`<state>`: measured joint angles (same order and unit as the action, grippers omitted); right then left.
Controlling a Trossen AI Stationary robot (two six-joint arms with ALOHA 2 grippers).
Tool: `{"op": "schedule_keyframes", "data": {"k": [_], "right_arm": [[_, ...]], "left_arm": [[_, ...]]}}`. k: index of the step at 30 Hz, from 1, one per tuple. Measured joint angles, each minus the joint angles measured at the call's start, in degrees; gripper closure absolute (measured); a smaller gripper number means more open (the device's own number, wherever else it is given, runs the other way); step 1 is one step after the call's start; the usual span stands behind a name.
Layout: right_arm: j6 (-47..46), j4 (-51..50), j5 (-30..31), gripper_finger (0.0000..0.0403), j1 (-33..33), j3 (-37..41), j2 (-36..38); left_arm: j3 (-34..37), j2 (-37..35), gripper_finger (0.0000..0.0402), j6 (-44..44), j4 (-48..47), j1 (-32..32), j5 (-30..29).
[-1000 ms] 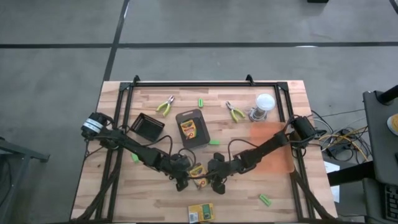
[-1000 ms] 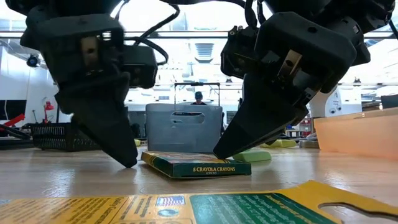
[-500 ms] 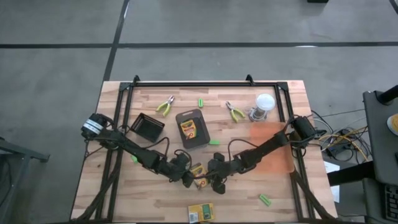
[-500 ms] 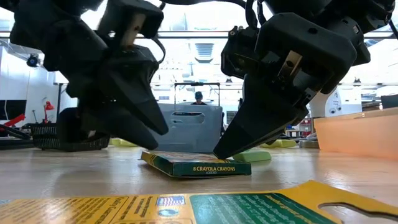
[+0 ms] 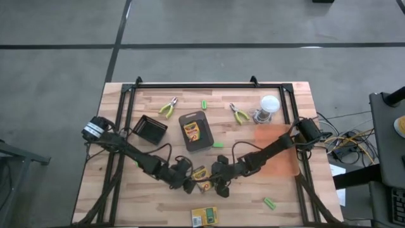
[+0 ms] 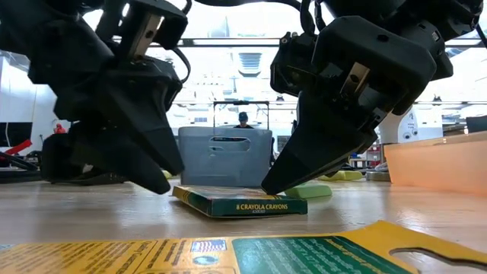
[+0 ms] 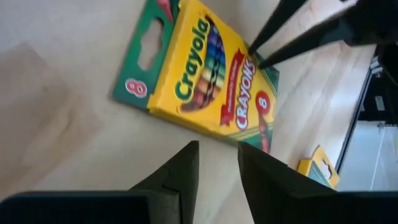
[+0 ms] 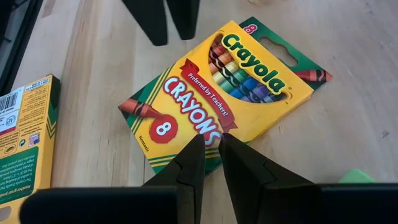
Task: Pick & Place School Supplies
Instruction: Put the left yellow crayon box into the black transparent bin
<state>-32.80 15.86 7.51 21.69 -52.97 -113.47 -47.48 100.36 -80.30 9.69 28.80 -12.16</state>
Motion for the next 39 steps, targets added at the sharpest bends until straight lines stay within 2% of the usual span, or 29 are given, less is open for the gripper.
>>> {"op": "schedule_keyframes", "data": {"k": [15,39], "right_arm": [[0.23,0.02,0.02,0.0346,0.0,0.0,0.0],[0.85,0.13,0.02,0.0346,0.0,0.0,0.0]], "left_arm": [[0.02,2.02,0.0284,-4.91,0.43,0.35,-0.8],[0.04,2.54,0.0284,-2.88,2.93,-0.13,-3.16]]}}
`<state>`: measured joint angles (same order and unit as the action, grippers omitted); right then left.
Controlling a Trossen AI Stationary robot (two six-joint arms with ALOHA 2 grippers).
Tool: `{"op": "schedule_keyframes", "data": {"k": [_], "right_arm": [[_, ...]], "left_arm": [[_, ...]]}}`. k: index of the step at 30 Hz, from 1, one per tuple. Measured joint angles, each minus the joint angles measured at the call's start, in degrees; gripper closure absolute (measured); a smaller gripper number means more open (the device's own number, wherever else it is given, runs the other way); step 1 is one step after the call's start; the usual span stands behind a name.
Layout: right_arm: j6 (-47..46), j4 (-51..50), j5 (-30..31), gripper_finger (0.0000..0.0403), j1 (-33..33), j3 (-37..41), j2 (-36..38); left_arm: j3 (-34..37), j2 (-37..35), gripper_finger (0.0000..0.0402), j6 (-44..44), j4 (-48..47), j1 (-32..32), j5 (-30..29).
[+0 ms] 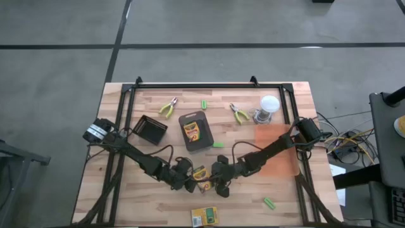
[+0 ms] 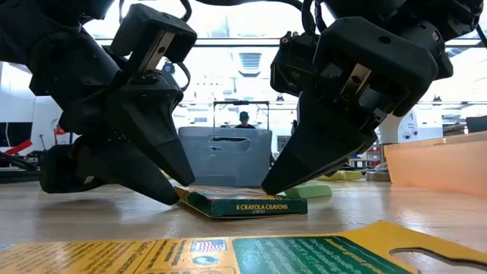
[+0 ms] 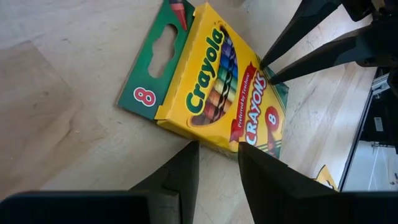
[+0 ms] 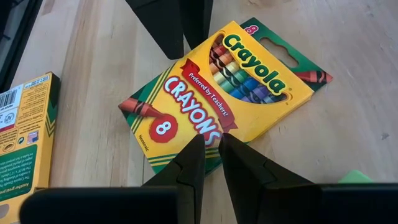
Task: Pick & Place School Supplies
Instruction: Put the left yellow crayon box into the black transparent bin
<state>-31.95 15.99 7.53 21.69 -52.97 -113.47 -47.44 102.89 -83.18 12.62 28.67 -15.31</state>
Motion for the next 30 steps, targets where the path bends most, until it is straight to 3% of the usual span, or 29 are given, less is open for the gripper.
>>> {"op": "schedule_keyframes", "data": {"k": [8,16,25,30], "right_arm": [[0.02,0.02,0.0,0.0346,0.0,0.0,0.0],[0.04,0.04,0.0,0.0346,0.0,0.0,0.0],[0.42,0.04,0.0,0.0346,0.0,0.0,0.0],[0.46,0.04,0.0,0.0346,0.0,0.0,0.0]], "left_arm": [[-0.17,0.0,0.0284,3.88,-0.25,-0.07,1.54],[-0.52,-0.57,0.0284,3.8,-0.19,-0.04,7.5],[-0.44,-0.61,0.0282,7.16,-0.19,-0.04,7.18],[-0.36,-0.61,0.0271,15.52,0.39,-0.07,6.86]]}}
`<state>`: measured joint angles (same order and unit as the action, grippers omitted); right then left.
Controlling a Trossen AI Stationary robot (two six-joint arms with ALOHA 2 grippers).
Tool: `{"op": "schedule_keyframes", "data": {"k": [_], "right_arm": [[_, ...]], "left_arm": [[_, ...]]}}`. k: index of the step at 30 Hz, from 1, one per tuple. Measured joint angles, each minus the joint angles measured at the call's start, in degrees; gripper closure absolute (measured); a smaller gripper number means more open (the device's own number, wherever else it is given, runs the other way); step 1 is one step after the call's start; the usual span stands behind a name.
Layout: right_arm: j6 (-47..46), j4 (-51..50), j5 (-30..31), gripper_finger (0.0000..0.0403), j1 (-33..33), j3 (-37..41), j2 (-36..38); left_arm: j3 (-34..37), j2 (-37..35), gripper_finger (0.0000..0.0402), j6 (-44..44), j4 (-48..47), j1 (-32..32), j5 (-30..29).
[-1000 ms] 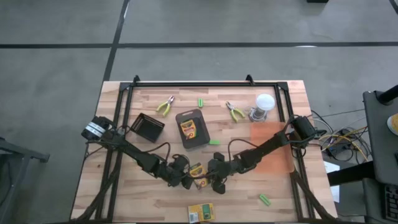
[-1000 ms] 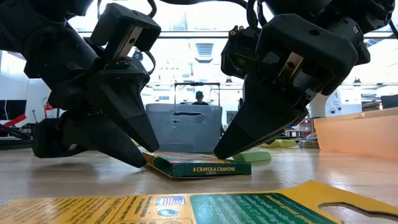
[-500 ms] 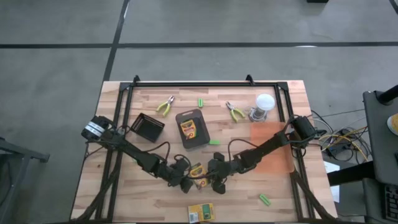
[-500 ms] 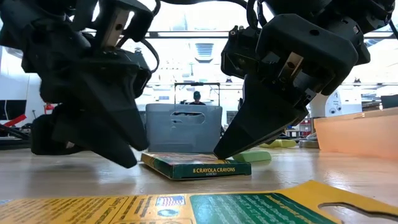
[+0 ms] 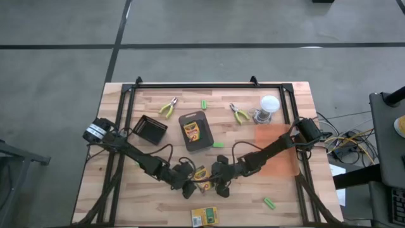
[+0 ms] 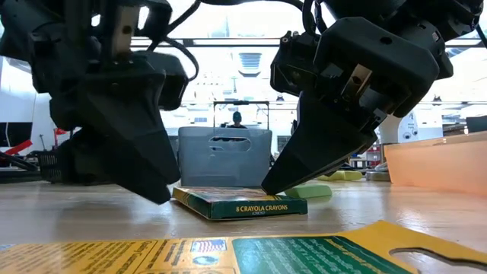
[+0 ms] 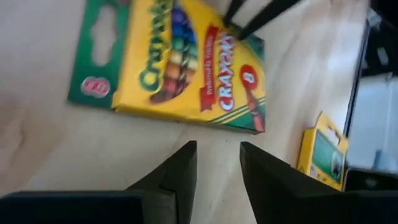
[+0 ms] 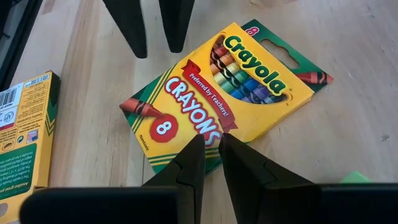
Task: Pick & Place School Supplies
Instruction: Put the left yellow crayon box into the black transparent bin
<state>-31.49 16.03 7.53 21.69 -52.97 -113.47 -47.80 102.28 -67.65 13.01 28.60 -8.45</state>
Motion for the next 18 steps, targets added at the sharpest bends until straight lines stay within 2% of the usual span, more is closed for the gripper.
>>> {"op": "schedule_keyframes", "data": {"k": [8,18], "right_arm": [[0.0,0.0,0.0,0.0346,0.0,0.0,0.0],[0.0,0.02,0.0,0.0346,0.04,0.0,0.0]], "left_arm": [[0.03,-0.09,0.0231,12.91,10.32,0.04,0.0],[0.16,-0.11,0.0225,13.28,10.46,0.02,1.06]]}}
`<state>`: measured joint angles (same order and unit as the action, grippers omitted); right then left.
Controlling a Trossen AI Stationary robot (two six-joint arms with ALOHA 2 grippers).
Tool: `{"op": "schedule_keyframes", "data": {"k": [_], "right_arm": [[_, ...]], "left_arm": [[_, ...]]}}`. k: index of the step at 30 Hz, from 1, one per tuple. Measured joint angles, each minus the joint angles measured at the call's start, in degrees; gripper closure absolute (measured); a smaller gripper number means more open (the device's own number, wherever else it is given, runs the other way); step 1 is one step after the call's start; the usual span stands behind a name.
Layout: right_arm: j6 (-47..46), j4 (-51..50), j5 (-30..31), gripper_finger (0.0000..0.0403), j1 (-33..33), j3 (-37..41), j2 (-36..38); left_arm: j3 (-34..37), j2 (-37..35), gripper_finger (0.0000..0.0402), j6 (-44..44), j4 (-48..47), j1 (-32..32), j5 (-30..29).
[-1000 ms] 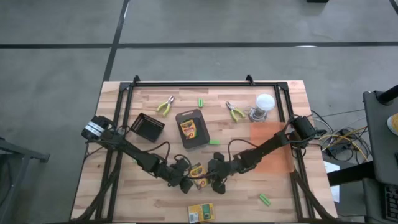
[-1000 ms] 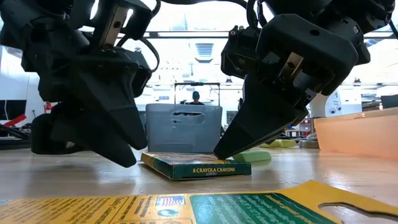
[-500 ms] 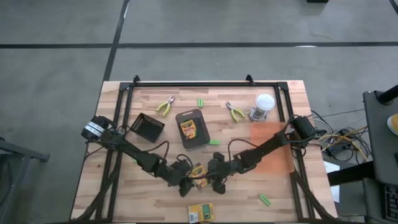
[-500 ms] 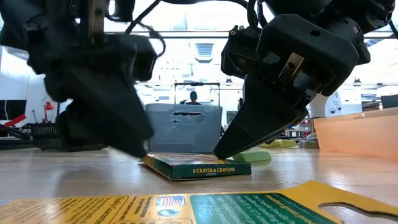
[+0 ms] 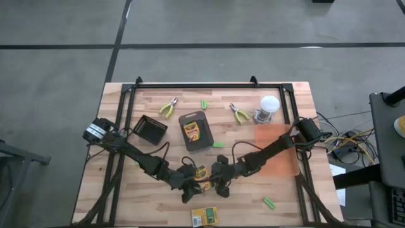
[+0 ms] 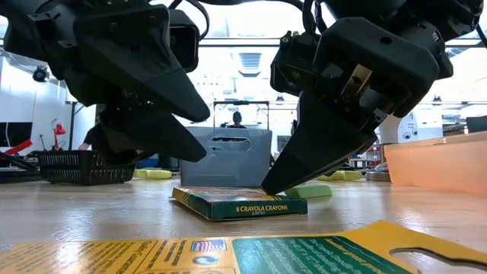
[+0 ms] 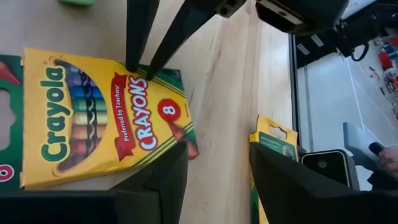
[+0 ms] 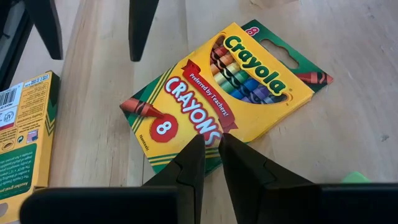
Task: Pick & Place School Supplies
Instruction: Put the left yellow crayon box into the black transparent bin
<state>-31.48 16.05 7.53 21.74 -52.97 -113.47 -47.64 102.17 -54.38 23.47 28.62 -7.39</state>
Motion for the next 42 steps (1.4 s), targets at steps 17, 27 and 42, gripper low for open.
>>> {"op": "schedule_keyframes", "data": {"k": [17,27,42], "right_arm": [[0.2,0.0,0.0,0.0346,0.0,0.0,0.0],[0.17,0.0,0.0,0.0346,0.0,0.0,0.0],[0.22,0.15,0.0,0.0346,0.0,0.0,0.0]], "left_arm": [[0.04,0.02,0.0225,-0.32,-2.45,0.11,-1.15],[0.07,0.07,0.0225,-2.72,-5.12,0.13,-1.3],[0.07,0.09,0.0225,0.31,-5.08,0.1,-1.3]]}}
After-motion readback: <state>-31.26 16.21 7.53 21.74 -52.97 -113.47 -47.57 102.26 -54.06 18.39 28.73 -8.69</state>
